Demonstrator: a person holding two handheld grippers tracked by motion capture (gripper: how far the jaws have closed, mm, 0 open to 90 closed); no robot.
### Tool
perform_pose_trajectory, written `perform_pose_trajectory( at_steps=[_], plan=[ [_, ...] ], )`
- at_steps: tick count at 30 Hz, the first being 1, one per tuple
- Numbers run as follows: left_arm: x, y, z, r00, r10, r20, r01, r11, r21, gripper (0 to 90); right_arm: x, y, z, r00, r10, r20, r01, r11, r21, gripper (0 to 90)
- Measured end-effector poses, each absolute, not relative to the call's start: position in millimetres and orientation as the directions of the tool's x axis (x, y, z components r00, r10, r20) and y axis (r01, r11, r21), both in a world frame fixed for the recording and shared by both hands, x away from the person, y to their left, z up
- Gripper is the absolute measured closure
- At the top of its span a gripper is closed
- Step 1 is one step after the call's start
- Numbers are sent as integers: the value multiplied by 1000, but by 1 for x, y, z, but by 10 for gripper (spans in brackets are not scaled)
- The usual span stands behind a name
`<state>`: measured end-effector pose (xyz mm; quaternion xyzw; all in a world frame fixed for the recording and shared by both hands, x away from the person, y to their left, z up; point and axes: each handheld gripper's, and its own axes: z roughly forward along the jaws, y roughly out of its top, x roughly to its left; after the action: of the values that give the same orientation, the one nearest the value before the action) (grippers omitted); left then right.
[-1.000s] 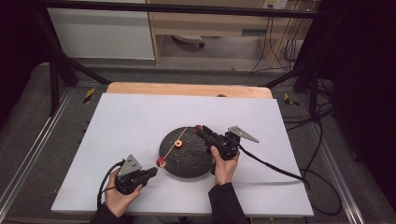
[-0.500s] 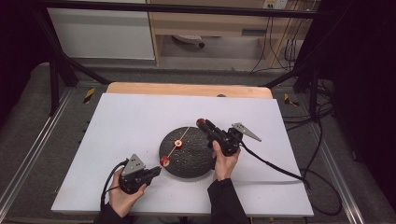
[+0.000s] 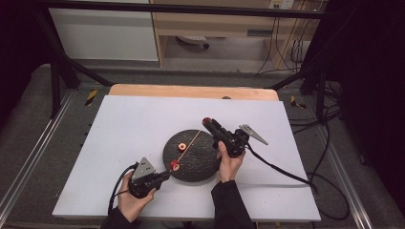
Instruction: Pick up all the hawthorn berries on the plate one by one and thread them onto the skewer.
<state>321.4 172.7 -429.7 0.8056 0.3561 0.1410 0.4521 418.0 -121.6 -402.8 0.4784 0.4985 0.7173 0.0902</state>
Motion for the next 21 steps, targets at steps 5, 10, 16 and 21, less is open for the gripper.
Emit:
perform_pose_trajectory(
  at_steps=[5, 10, 16, 21],
  plan=[
    [322, 169, -429, 710, 698, -95, 440, -335, 833, 886, 418, -122, -404, -523, 598, 607, 351, -498, 793, 632],
    [322, 167, -427, 713, 696, -92, 436, -337, 834, 886, 418, -122, -405, -526, 596, 607, 351, -498, 793, 632],
    [323, 166, -427, 713, 695, -93, 434, -334, 837, 886, 416, -121, -405, -532, 582, 615, 357, -504, 786, 632],
    [323, 165, -428, 711, 697, -93, 433, -331, 838, 885, 415, -120, -406, -536, 568, 625, 362, -513, 778, 632]
  ],
)
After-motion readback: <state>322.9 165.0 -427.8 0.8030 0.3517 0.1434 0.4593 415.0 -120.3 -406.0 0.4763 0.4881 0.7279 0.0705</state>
